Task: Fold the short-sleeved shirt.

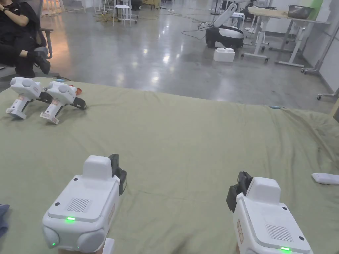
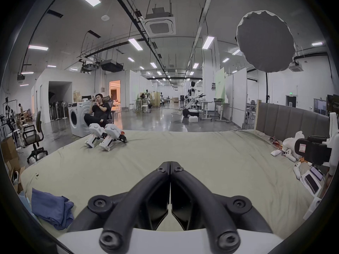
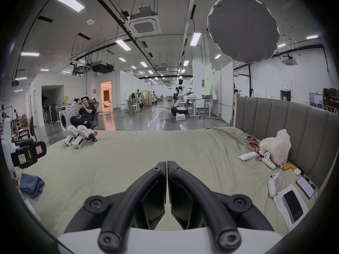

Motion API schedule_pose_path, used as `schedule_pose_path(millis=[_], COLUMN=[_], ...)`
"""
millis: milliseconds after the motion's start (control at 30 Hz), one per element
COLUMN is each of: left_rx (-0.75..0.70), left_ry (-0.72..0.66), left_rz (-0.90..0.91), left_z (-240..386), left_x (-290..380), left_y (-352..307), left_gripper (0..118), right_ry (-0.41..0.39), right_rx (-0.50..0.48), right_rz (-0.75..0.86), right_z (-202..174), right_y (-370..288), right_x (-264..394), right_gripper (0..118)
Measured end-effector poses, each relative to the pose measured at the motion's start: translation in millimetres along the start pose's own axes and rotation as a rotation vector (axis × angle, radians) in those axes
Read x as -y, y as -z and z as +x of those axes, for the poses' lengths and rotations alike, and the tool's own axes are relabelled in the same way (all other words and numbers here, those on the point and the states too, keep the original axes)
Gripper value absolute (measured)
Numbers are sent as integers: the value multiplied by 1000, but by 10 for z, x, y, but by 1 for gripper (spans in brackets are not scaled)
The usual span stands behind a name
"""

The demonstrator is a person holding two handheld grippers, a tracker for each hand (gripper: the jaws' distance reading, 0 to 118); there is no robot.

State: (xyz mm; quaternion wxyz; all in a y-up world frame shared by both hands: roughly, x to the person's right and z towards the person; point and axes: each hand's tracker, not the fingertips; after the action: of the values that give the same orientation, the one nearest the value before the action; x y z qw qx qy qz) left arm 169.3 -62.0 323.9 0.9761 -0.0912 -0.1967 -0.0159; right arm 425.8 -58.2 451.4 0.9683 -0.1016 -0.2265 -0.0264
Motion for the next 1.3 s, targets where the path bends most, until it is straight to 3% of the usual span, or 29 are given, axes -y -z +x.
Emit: schedule_pose_path(millis=[467, 933, 1000, 1067, 1100, 1167, 1233, 1300], left_rx=[-13, 1, -1, -6, -5, -5, -25, -43], left_ry=[-4, 1, 1, -4, -6, -7, 3, 9], left_rz=[19, 7, 11, 15, 15, 19, 26, 33], left_z=[138, 196, 192, 192, 179, 171, 168, 158], left_x=[33, 64, 54, 44, 37, 31, 33, 36], left_y=[-105, -148, -154, -163, -163, -172, -176, -180], left_gripper=[0, 0, 5, 24, 36, 59, 79, 92], right_ry=[47, 22, 18, 13, 7, 3, 3, 11], right_rx=[46, 35, 34, 42, 47, 57, 64, 56], right_rz=[1, -5, -6, -7, -7, -4, 7, 20], right_z=[115, 70, 61, 44, 40, 41, 43, 49], right_y=[-107, -85, -86, -85, -84, -80, -82, -94], right_x=[44, 31, 28, 24, 24, 27, 30, 30], right_gripper=[1, 1, 2, 10, 20, 65, 90, 91])
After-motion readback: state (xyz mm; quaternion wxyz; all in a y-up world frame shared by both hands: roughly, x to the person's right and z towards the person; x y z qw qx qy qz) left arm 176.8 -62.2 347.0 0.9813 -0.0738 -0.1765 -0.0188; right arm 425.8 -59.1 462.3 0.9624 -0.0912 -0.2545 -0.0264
